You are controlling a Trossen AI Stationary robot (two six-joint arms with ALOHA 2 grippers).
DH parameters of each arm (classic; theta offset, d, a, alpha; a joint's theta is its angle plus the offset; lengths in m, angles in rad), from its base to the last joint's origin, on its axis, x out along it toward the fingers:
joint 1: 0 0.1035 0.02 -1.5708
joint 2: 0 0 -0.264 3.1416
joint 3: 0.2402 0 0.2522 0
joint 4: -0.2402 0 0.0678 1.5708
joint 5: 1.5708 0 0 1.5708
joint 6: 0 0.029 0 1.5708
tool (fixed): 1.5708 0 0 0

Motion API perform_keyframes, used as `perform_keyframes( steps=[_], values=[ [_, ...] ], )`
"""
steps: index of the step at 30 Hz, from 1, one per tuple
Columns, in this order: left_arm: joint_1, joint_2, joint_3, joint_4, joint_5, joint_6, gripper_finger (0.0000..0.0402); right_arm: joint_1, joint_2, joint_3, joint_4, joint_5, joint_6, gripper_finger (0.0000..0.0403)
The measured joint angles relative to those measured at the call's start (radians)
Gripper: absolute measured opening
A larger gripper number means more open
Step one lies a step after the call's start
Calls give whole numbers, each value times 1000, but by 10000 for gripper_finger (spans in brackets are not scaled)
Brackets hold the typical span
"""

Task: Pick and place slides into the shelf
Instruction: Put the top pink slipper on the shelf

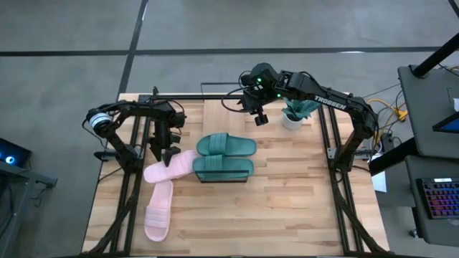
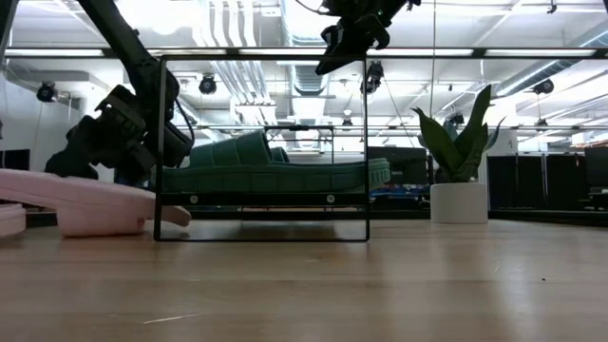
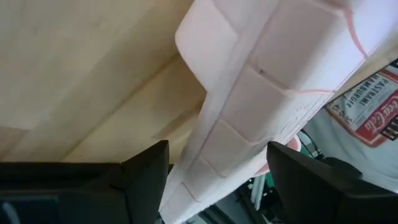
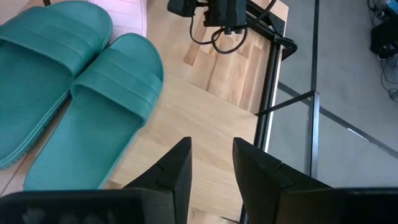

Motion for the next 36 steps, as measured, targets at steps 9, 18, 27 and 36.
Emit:
perform_keyframes(
  steps=[9, 18, 27, 36],
  values=[
    [0, 0, -45, 1, 79, -2, 252, 0, 0, 0, 0, 0, -7, 107],
    [0, 0, -71, -1, 102, -44, 160, 0, 0, 0, 1, 0, -16, 107],
    [-1, 0, -68, -2, 107, 44, 61, 0, 0, 0, 1, 0, -16, 107],
    [-2, -3, 0, -133, 99, 82, 44, 0, 0, 0, 2, 0, -16, 107]
  ],
)
